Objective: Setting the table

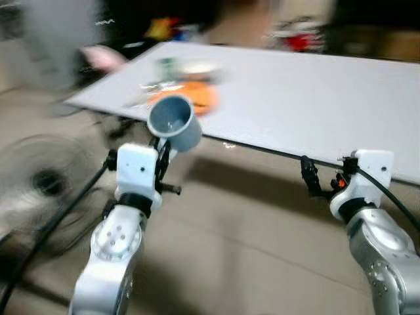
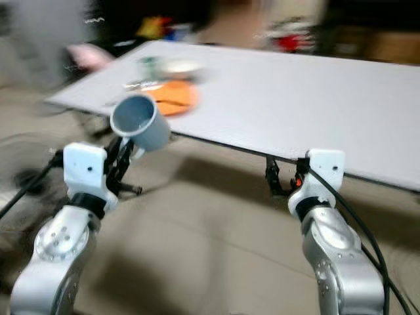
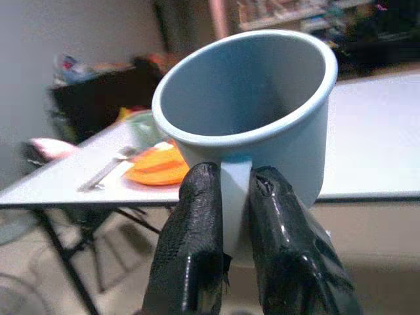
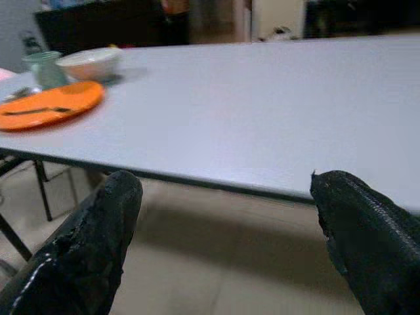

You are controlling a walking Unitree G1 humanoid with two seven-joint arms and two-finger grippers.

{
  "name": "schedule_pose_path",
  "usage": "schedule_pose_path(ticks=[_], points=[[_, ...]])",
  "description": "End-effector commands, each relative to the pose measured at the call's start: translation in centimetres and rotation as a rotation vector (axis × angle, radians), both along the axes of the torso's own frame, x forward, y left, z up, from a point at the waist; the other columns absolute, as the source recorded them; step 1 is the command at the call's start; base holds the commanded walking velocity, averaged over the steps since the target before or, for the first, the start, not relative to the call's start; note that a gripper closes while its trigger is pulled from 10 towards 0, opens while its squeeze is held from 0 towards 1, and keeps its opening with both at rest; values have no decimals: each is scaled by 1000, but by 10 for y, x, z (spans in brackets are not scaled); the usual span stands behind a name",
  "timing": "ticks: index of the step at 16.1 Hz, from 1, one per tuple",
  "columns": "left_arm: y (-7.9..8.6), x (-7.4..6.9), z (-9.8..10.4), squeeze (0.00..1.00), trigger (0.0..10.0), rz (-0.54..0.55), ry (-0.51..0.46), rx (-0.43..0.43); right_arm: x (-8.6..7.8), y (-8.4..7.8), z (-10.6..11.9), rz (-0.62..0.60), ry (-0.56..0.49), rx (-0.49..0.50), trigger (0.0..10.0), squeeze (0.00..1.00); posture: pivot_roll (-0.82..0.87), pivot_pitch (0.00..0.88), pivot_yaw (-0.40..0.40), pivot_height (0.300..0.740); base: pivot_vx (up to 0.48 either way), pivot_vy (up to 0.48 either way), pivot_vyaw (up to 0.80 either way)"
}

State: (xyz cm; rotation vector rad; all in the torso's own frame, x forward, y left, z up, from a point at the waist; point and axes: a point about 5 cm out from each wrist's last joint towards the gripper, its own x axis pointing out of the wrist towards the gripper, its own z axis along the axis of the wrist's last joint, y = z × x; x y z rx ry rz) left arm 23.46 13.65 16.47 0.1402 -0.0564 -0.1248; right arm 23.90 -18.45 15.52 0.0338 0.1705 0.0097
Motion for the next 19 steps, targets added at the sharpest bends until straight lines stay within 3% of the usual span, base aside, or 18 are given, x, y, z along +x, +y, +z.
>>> schedule_pose_path(ticks=[1, 7, 13, 19], points=[[8, 2, -1, 0, 10000, 51, 7, -5, 0, 5, 2, 32, 0, -8, 10000, 0, -120, 0, 113, 740, 0, 0, 0], [24, 6, 1, 0, 10000, 83, -6, 7, 11, 28, 4, 158, -23, 10, 10000, 0, -116, 0, 111, 740, 204, 0, 0], [24, 10, 2, 0, 10000, 66, -10, 10, 24, 32, 8, 183, -47, 9, 10000, 0, -97, 0, 98, 740, 359, 0, 0], [22, 15, 3, 0, 10000, 40, -12, 20, 25, 30, 6, 182, -40, 12, 10000, 0, -104, 0, 104, 740, 366, 0, -800]])
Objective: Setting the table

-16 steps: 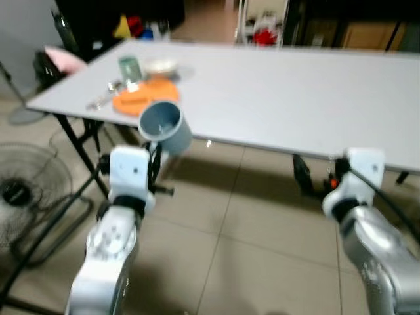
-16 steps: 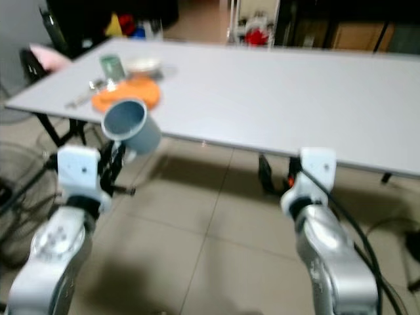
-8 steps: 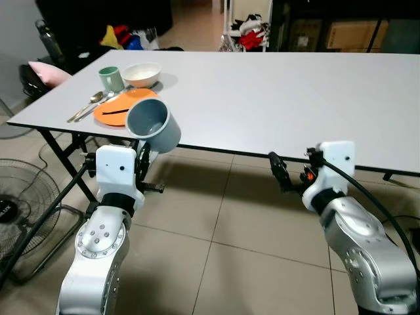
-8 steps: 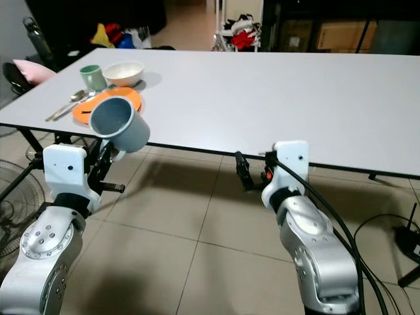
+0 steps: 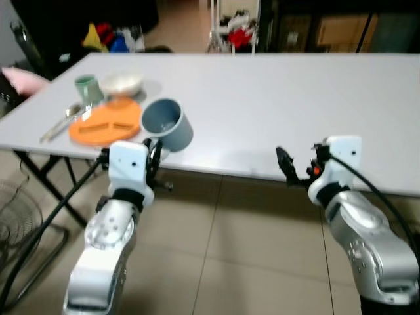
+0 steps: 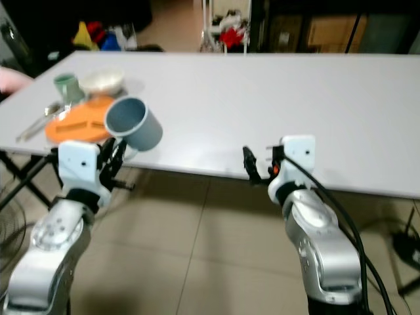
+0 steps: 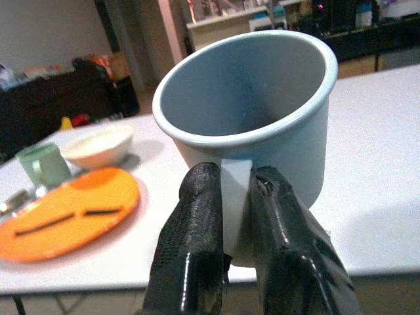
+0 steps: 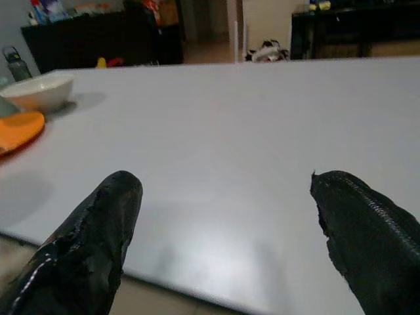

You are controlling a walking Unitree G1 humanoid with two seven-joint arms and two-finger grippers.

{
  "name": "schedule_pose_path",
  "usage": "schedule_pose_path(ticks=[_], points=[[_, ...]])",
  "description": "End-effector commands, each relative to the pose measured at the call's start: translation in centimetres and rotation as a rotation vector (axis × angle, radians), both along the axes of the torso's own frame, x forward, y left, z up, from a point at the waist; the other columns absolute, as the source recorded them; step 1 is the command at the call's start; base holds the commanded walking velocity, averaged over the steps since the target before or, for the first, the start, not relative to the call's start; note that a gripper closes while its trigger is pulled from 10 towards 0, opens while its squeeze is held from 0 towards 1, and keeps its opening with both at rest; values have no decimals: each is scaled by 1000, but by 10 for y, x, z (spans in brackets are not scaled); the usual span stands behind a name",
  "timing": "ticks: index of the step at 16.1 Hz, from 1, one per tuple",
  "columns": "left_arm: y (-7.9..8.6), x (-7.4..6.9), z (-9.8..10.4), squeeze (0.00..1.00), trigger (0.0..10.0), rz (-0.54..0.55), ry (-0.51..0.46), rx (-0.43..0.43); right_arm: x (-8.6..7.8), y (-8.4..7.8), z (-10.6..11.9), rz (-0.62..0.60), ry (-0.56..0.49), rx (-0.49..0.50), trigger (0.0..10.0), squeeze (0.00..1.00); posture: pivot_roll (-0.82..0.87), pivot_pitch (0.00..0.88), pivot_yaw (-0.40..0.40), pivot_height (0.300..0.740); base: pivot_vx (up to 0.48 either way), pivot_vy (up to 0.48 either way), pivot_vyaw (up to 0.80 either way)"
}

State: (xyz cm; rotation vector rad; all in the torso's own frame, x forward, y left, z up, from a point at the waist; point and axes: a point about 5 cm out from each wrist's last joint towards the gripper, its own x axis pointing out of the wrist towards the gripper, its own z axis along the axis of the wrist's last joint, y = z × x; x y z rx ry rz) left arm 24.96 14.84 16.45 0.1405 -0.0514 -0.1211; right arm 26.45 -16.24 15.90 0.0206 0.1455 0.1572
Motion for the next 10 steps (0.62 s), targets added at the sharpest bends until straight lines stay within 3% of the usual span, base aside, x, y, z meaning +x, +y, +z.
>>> schedule_pose_path(ticks=[1, 2, 10], points=[[9, 1, 3, 0, 10000, 29, -15, 21, -1, 7, 2, 28, -10, 13, 10000, 0, -106, 0, 106, 740, 364, 0, -800], [9, 2, 2, 0, 10000, 23, -14, 22, -1, 6, 2, 27, -11, 13, 10000, 0, -114, 0, 113, 740, 364, 0, -800], [5, 6, 0, 0, 10000, -10, -12, 30, -4, 4, 1, 36, -12, 3, 10000, 0, -125, 0, 122, 740, 367, 0, 0]])
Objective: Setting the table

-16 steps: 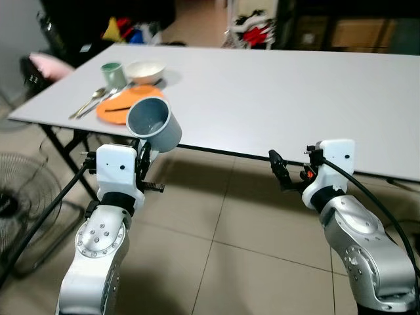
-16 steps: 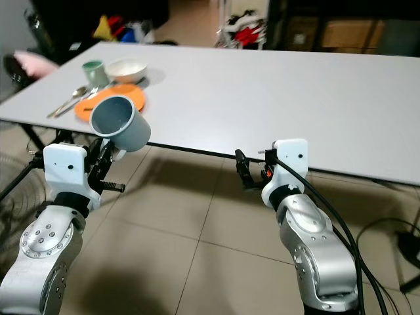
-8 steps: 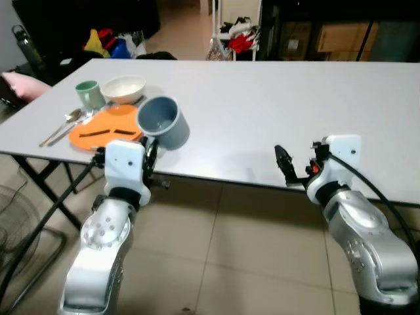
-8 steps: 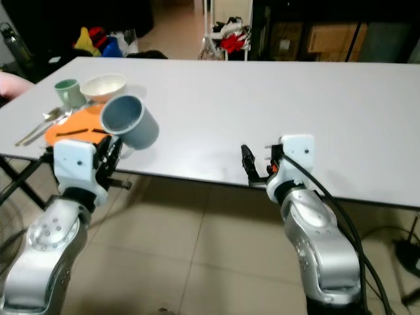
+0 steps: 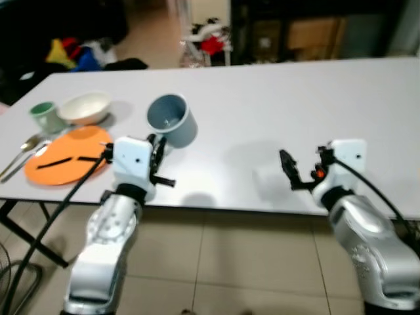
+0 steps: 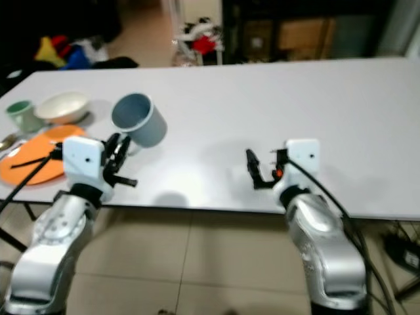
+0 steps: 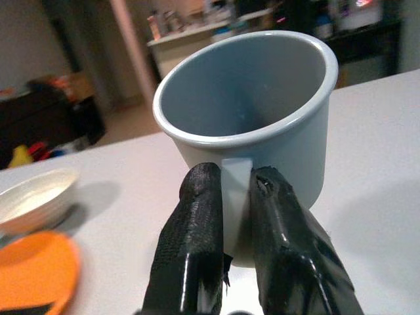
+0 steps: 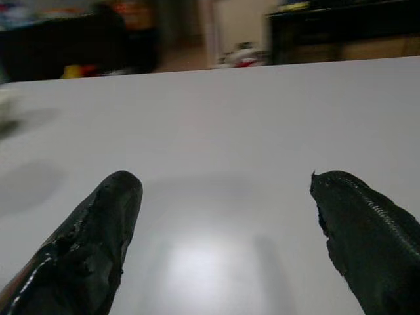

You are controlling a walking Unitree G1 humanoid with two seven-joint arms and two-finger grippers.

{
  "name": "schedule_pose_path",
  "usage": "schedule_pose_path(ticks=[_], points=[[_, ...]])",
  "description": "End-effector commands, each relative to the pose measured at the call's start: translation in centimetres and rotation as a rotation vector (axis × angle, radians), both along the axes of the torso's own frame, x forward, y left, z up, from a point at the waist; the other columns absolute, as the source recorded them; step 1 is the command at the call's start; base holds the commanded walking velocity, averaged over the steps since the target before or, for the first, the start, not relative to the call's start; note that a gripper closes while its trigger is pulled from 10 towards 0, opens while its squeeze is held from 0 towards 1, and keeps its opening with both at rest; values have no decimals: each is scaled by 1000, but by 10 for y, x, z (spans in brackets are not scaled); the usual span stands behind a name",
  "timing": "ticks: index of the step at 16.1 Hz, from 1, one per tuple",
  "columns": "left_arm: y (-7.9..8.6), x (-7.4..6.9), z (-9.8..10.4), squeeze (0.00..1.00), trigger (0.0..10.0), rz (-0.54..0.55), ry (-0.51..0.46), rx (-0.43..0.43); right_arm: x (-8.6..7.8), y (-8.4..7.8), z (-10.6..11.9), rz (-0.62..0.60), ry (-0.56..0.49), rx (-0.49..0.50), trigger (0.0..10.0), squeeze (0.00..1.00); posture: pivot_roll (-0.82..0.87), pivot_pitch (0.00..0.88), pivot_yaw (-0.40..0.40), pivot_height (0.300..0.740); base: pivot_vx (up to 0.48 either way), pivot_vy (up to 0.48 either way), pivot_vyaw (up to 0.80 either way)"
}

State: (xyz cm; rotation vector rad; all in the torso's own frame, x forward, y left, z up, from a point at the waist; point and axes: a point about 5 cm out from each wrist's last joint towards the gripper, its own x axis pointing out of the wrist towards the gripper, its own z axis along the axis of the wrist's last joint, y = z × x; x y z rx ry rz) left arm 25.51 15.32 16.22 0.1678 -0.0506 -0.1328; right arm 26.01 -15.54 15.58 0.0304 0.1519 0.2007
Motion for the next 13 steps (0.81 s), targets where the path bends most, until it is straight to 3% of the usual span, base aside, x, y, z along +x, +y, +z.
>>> schedule_pose_path(ticks=[1, 13], points=[[0, 1, 2, 0, 10000, -2, -8, 5, 1, -3, 4, -5, -19, -14, 10000, 0, -124, 0, 122, 740, 368, 0, 0], [-4, 5, -4, 0, 10000, -33, 14, 25, 0, -7, 3, -13, -8, -26, 10000, 0, -139, 0, 135, 740, 355, 0, 0]])
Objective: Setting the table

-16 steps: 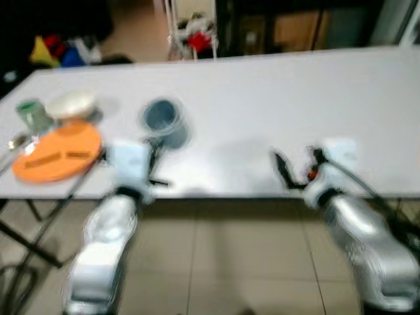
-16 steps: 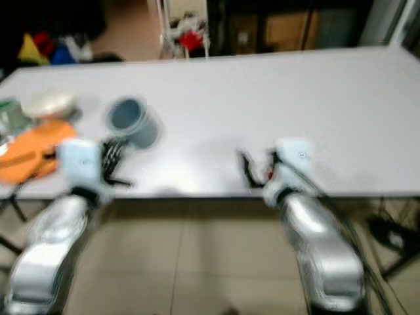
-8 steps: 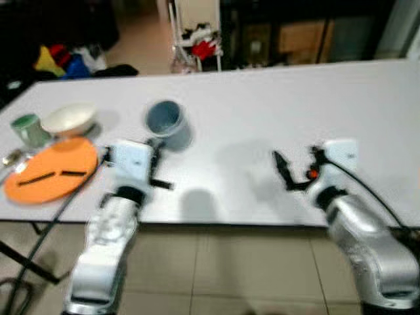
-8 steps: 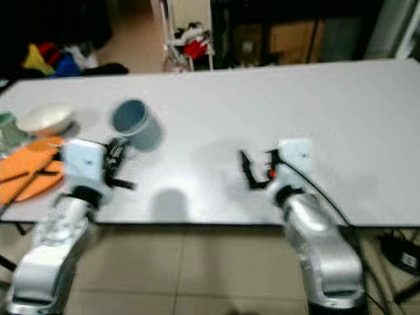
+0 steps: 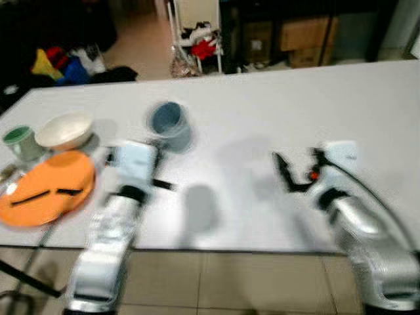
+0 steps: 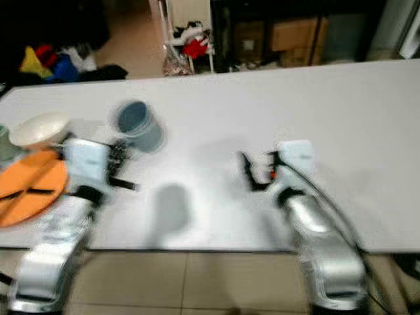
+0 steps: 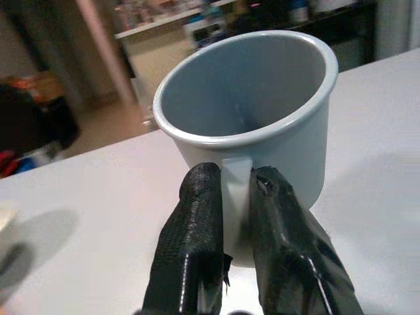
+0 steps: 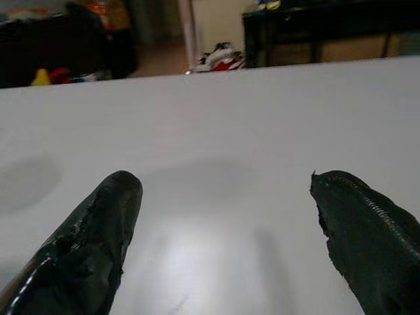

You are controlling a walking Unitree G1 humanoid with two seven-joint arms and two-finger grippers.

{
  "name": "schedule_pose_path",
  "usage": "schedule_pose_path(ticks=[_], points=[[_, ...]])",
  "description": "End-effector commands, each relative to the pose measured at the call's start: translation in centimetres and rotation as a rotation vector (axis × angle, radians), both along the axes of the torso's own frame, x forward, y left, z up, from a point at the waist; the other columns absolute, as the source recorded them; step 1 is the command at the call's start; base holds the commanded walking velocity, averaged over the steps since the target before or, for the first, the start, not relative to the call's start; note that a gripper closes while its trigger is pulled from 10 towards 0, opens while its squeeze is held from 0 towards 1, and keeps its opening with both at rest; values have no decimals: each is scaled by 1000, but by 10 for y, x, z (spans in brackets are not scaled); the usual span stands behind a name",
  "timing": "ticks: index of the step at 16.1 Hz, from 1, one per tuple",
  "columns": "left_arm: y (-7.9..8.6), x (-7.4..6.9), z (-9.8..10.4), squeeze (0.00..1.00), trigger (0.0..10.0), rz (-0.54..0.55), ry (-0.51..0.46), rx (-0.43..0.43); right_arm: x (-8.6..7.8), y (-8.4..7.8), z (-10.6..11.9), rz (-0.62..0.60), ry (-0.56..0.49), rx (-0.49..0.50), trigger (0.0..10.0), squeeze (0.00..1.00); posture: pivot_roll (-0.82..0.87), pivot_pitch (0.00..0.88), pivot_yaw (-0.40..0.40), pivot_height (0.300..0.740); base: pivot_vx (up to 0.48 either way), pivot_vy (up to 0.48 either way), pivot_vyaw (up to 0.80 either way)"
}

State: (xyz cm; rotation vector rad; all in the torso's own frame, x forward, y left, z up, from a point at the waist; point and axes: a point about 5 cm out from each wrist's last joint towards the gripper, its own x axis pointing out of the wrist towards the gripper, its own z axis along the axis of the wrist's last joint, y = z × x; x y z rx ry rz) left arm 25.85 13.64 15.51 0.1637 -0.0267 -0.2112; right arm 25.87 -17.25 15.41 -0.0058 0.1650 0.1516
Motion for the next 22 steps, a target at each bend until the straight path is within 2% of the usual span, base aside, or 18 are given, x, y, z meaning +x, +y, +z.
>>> schedule_pose_path(ticks=[1, 7, 10, 12, 13, 15, 19, 20, 21, 22], points=[[12, 1, 3, 0, 10000, 41, -12, 24, 0, 10, 4, 32, -16, 13, 10000, 0, -141, 0, 135, 740, 322, 0, 0], [9, 1, -6, 0, 10000, 44, 45, 18, -5, 5, 0, 31, 13, -1, 10000, 0, -158, 0, 148, 740, 0, 0, 0], [7, 2, -18, 0, 10000, 30, 121, 66, -7, 2, -2, 32, 30, -14, 10000, 0, -168, 0, 155, 740, 0, 0, 0], [10, 5, -26, 0, 10000, 36, 184, 83, -10, 5, -4, 117, 53, -4, 10000, 0, -178, 0, 166, 740, 0, 0, 0], [10, 6, -28, 0, 10000, 23, 203, 98, -15, 10, -4, 216, 71, -30, 10000, 0, -184, 0, 172, 740, 0, 0, 0], [3, 7, -29, 0, 10000, -45, 223, 104, -20, 8, -5, 304, 91, -88, 10000, 0, -199, 0, 189, 740, 0, 0, 0], [-5, 6, -39, 0, 10000, -106, 268, 146, -26, 0, -8, 337, 105, -149, 10000, 0, -216, 0, 210, 740, 0, 0, 0], [-4, 3, -44, 0, 10000, -104, 280, 172, -28, -2, -9, 340, 110, -153, 10000, 0, -217, 0, 213, 740, 0, 0, 0], [2, -1, -53, 0, 10000, -55, 273, 192, -29, -3, -7, 328, 99, -155, 10000, 0, -221, 0, 212, 740, 0, 0, 0], [3, -1, -55, 0, 10000, -40, 266, 186, -29, -3, -7, 324, 95, -156, 10000, 0, -222, 0, 212, 740, 0, 0, 0]])
